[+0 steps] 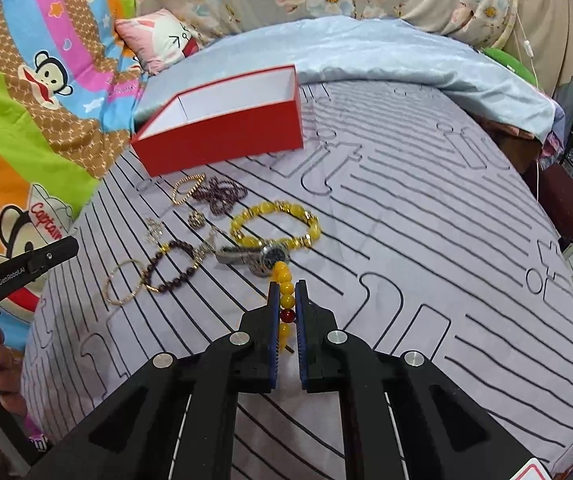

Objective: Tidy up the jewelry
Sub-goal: 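Lower the right tool onto the yellow amber bead bracelet and close it, then close the left tool on the gold bangle while the right tool holds the yellow bracelet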

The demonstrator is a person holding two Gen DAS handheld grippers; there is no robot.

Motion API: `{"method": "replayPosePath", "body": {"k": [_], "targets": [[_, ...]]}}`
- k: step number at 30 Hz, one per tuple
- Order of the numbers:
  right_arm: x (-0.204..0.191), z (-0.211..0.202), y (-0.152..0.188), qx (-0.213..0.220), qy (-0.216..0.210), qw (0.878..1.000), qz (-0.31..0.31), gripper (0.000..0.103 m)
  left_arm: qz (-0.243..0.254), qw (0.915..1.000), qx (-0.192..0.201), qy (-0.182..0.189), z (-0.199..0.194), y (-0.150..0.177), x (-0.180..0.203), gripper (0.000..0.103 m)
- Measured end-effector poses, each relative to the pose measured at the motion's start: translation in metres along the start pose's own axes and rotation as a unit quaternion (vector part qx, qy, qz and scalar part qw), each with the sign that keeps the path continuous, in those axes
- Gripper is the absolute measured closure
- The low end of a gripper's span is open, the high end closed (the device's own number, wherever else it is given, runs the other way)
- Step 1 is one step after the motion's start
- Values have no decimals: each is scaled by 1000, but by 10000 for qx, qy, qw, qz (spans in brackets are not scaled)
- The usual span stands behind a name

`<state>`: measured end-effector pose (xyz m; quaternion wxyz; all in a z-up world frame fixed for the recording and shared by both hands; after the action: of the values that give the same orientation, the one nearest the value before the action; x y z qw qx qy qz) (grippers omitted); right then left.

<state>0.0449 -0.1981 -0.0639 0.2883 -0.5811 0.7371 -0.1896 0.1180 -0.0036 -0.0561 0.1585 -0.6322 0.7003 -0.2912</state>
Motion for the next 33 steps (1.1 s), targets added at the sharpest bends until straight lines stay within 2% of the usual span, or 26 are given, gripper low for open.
{"method": "replayPosePath", "body": {"k": [3, 4, 5, 7, 12, 13, 14, 17, 21, 28, 33], "targets": [[-1, -1, 1, 1, -24, 10000, 15, 96, 27, 9999, -145, -73, 10, 5, -2, 103], [-1, 0, 1, -15, -30, 10000, 21, 96, 43, 9995, -270, -148, 17, 10, -5, 96], [0, 2, 3, -47, -33, 10000, 35, 96, 36, 9993, -325, -162, 22, 13, -7, 80], [0, 4, 5, -105, -74, 9999, 74, 96, 61, 9988, -356, -339, 34, 21, -12, 65], [-3, 8, 8, -170, -123, 9997, 86, 96, 249, 9974, -418, -536, 59, 32, -16, 67], [-4, 9, 8, -177, -128, 9997, 80, 96, 257, 9974, -352, -567, 60, 32, -17, 72], [-4, 9, 7, -178, -130, 9997, 80, 96, 327, 9973, -277, -603, 61, 31, -17, 83], [-4, 12, 8, -206, -132, 9997, 80, 96, 387, 9970, -211, -641, 64, 30, -18, 100], [-4, 14, 8, -237, -129, 9996, 81, 96, 492, 9968, -166, -614, 63, 31, -14, 102], [-6, 14, 6, -221, -146, 9996, 68, 96, 218, 9994, -210, -192, 51, 25, -10, 102], [-10, 10, 2, -169, -199, 9997, 30, 96, 189, 9998, -86, 19, 31, 15, 0, 102]]}}
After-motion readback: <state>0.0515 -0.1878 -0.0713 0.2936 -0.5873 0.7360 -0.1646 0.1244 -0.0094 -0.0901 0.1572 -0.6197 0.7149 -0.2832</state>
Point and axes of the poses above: each gripper's, at about its wrist camera, not at the fingertips, and z roughly the way its jaws point, x to its right, y to its underside, the point moved 7 cm from there along z, roughly the way its jaws point, and after that the axes turned 4 degrees about -y, right-handed, at the moved point
